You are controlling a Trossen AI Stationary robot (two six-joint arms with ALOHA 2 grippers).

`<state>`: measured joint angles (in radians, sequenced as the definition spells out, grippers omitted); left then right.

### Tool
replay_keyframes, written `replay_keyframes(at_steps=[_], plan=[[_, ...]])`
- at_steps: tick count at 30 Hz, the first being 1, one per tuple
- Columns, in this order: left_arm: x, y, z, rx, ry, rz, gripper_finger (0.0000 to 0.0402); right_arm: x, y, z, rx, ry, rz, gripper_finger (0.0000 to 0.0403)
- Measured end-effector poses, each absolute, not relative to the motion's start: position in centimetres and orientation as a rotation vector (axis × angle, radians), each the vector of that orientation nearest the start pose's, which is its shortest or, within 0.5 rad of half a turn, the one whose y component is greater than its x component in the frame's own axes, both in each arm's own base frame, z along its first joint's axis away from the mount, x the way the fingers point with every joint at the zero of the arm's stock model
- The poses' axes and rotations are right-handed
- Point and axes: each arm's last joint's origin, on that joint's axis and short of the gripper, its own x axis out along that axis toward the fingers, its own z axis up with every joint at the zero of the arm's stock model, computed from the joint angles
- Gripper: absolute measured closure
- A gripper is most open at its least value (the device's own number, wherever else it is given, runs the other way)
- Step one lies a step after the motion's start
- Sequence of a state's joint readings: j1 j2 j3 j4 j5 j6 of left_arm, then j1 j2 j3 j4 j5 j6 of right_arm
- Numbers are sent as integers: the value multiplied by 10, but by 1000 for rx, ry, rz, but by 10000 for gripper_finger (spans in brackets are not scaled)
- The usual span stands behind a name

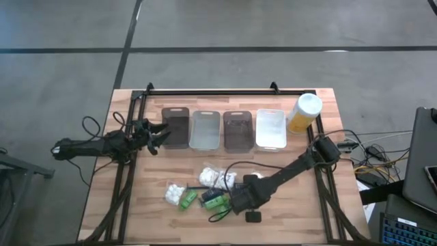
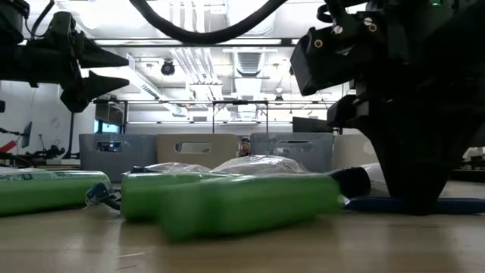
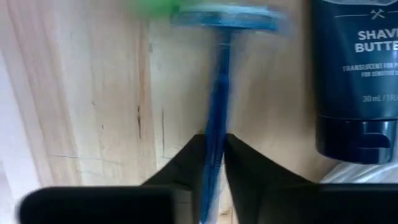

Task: Pick & Place Travel size toiletries
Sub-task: Put the blue razor into the white bin

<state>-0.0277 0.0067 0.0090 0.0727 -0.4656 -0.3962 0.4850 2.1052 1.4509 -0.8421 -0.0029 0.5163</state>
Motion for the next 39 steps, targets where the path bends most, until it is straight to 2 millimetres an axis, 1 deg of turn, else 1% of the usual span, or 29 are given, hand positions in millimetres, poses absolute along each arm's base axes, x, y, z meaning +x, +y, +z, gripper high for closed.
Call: replay_keyframes(at_steps=[3,7,11,12,15,18,20,22,24,26,29,32,34,36,39], plan=[[95,10,173,-408,-159,418,147,347,183,132,66,1509,-8,383],[95,10,173,-408,-159,418,147,346,183,137,132,1497,-67,377],[95,10,173,-408,-160,417,147,341,182,149,180,1467,-155,376],[95,10,173,-408,-160,418,147,339,182,154,204,1455,-177,377],[95,10,173,-408,-160,418,147,333,179,185,312,1360,-273,378],[95,10,173,-408,-157,418,147,322,174,215,418,1245,-396,378],[95,10,173,-407,-156,418,147,311,165,238,501,1145,-505,379],[95,10,172,-407,-154,419,147,301,149,265,624,990,-647,379],[95,10,172,-407,-154,419,147,289,125,287,760,825,-804,379],[95,10,172,-407,-154,419,147,279,97,296,884,710,-942,379],[95,10,172,-407,-154,419,147,266,56,300,992,640,-1054,378],[95,10,172,-407,-154,419,147,253,20,292,1022,662,-1135,376],[95,10,172,-407,-154,419,147,246,1,279,1040,707,-1187,376],[95,10,172,-407,-154,419,147,239,-13,267,1078,763,-1204,375],[95,10,172,-407,-154,419,147,234,-27,246,1138,834,-1192,371]])
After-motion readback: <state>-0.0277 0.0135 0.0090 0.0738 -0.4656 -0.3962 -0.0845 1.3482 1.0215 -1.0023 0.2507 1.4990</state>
